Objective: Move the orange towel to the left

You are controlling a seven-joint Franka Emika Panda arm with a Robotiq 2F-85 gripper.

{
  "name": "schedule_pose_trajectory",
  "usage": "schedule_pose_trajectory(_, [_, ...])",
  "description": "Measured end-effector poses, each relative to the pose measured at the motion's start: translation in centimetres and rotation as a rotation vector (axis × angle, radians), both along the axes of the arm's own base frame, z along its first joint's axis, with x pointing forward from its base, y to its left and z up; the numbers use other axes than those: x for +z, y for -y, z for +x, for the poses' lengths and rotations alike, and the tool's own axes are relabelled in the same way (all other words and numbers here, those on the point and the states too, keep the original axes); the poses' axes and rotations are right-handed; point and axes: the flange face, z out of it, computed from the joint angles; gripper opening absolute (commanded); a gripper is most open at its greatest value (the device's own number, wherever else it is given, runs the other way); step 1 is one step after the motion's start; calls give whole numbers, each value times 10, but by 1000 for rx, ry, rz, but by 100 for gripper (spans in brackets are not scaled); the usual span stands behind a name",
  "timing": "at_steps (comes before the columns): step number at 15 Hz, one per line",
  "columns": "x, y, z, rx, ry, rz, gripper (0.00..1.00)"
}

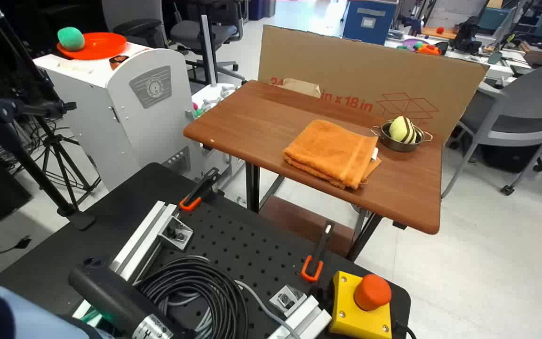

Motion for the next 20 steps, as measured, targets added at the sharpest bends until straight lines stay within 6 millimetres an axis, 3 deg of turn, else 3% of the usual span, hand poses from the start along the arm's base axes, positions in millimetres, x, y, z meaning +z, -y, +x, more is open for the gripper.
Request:
schedule_pose_trajectory(9, [1, 0, 0, 0, 2, 0, 100])
schedule_pose_trajectory(12, [-7, 4, 3, -8, -11, -5, 100])
schedule_pose_trajectory(15, [-39, 21, 14, -26, -33, -23, 100])
schedule_pose_trajectory(20, [-132, 55, 33, -37, -121, -40, 100])
